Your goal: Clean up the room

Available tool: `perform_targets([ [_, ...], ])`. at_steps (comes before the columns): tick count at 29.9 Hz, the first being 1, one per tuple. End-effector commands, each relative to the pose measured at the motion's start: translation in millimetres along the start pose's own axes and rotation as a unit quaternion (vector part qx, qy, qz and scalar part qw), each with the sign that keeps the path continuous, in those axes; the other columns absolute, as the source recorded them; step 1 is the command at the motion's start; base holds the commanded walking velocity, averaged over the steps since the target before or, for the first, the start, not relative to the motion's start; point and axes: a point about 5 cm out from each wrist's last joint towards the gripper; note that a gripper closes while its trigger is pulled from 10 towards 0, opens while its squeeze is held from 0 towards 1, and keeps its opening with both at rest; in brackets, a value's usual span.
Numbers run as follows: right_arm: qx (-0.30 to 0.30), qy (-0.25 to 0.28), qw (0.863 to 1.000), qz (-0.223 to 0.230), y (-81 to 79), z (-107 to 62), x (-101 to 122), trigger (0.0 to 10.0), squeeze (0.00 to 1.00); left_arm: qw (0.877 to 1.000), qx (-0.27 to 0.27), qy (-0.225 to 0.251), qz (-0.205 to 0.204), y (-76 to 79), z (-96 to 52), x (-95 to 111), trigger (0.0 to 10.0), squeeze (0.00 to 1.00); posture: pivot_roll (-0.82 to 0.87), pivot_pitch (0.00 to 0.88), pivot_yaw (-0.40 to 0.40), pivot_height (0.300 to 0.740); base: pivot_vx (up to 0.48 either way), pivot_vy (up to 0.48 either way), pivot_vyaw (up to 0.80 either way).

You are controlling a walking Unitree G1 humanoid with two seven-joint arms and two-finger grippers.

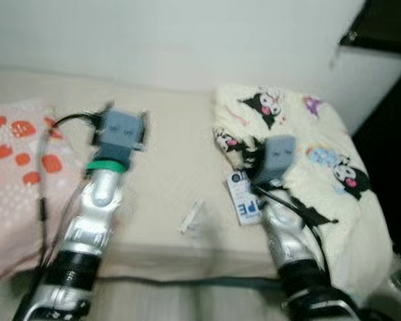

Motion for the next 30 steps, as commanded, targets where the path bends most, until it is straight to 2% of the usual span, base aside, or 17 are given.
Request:
perform_targets([
  [1,-0.016,0.001,1.0,-0.002,10.0,-3.7,0.3,10.0,0.0,1.0,-0.017,0.003,-0.008,10.1,-1.8,2.8,10.0,0.0,0.03,0.03,-0.024,0.74,0.48,0.0,0.0],
  [5,-0.017,0.005,1.0,-0.001,9.5,-4.1,1.2,10.0,0.0,1.0,-0.017,0.002,-0.01,11.3,-2.7,3.5,10.0,0.0,0.03,0.033,-0.024,0.74,0.423,0.0,0.0],
  [10,-0.019,0.001,1.0,-0.002,10.4,-5.5,-0.5,10.0,0.0,0.999,-0.032,0.004,-0.016,14.7,-4.7,4.2,10.0,0.0,0.03,0.035,-0.023,0.74,0.0,0.0,0.0],
  [16,-0.045,-0.015,0.999,0.023,16.7,-9.2,-6.7,10.0,0.0,0.996,-0.084,0.021,-0.023,25.8,-13.6,8.0,10.0,0.0,0.03,0.037,-0.02,0.74,0.0,0.0,0.0],
  [27,-0.056,-0.023,0.997,0.038,18.5,-12.9,-11.2,10.0,0.0,0.993,-0.112,0.023,-0.03,35.5,-20.6,9.4,10.0,0.0,0.02,0.038,-0.018,0.74,0.0,0.0,0.0],
  [30,-0.083,-0.031,0.995,0.047,22.9,-14.8,-14.2,10.0,0.0,0.992,-0.124,0.018,-0.032,38.3,-23.0,8.2,10.0,0.0,0.01,0.039,-0.008,0.74,0.0,0.0,0.0],
])
Point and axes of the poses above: a point about 5 cm out from each wrist's last joint towards the gripper, its own z axis pointing out of the wrist towards the gripper, its own x axis along the axis of the wrist's last joint, y = z × x, and after that the axes turned 7 degrees about z, right-handed
